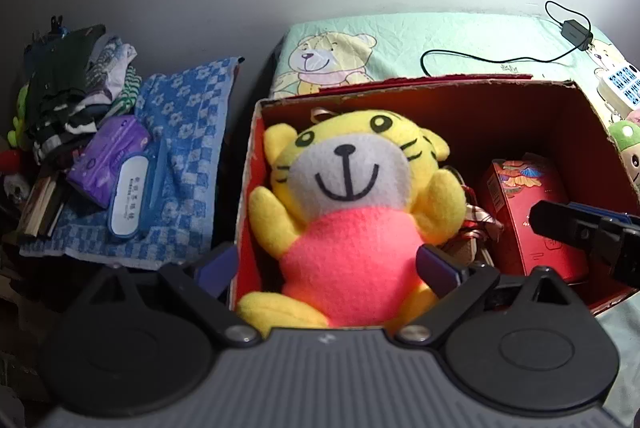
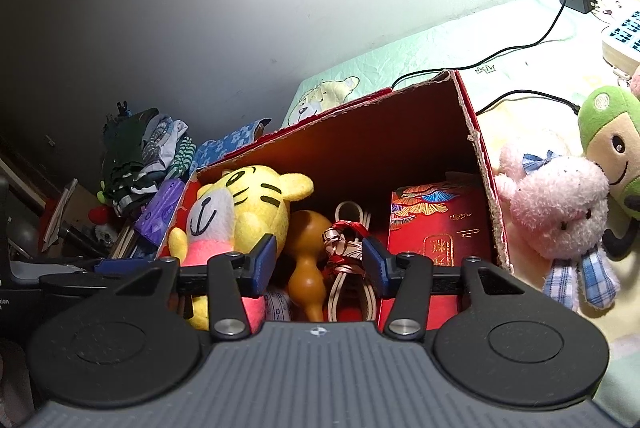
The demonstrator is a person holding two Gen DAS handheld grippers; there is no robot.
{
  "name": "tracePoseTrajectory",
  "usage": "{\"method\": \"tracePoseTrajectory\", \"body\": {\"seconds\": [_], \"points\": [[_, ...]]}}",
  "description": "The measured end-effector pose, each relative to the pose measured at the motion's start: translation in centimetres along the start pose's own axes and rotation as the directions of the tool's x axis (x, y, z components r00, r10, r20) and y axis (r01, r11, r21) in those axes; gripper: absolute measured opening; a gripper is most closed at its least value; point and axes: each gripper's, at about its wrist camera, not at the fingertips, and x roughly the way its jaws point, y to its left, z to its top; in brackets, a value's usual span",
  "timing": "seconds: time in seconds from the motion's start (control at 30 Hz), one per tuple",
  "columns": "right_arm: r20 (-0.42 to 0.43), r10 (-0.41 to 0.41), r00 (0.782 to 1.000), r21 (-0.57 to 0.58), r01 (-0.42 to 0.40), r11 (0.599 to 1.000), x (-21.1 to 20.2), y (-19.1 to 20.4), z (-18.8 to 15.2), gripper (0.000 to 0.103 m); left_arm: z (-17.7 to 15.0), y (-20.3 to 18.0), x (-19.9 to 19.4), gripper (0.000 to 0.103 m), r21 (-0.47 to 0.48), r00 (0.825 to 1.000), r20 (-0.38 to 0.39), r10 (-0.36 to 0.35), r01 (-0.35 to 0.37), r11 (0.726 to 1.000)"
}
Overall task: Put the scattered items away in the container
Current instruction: 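Withdraw the right gripper from the box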
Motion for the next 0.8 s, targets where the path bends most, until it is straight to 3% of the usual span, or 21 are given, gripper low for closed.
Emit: {"method": "tracePoseTrajectory", "body": {"seconds": [0.8], "points": [[0.025, -0.042, 0.999, -0.048, 0.043, 0.998, -0.7, 1.9, -0.7, 0.051, -0.6, 2.3, -1.5, 0.098, -0.043, 0.993, 0.064, -0.099, 0.102, 0.994]]}}
